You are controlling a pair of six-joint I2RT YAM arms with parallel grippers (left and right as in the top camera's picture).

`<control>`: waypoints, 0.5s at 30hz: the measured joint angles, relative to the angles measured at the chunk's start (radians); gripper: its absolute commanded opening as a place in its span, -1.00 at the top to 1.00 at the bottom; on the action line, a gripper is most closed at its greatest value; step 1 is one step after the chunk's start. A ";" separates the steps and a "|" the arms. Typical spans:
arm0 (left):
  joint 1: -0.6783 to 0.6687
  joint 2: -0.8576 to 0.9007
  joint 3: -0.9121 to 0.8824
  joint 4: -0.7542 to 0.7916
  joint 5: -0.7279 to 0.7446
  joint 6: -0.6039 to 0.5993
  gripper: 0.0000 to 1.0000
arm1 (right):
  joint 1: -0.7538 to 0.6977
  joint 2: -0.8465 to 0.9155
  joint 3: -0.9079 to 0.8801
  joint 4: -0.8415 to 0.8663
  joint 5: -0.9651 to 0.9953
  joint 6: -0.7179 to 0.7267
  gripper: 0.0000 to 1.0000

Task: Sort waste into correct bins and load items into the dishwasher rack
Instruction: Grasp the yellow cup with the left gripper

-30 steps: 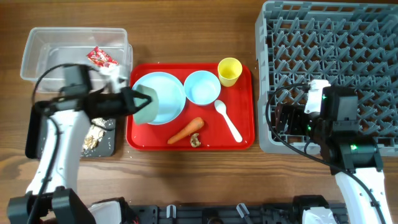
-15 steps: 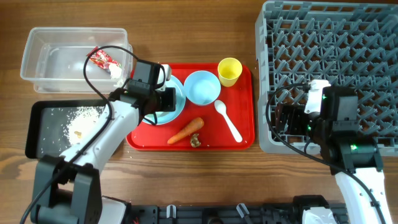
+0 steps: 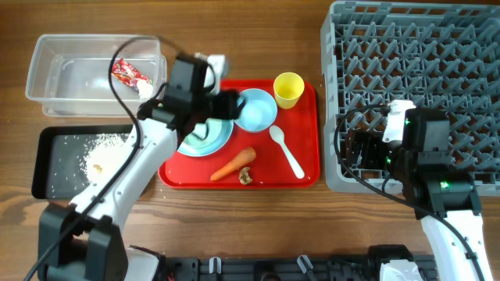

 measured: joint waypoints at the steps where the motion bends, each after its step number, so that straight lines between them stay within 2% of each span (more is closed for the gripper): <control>1: -0.021 -0.007 0.021 0.063 0.003 -0.002 -0.29 | 0.000 0.000 0.000 0.000 0.000 0.003 -0.99; 8: -0.077 0.027 0.041 0.327 -0.019 -0.070 -0.23 | 0.000 0.000 0.000 -0.015 0.000 0.007 -0.99; 15: -0.105 0.246 0.042 0.463 -0.022 -0.126 -0.19 | 0.000 0.000 0.000 -0.018 0.000 0.007 -0.99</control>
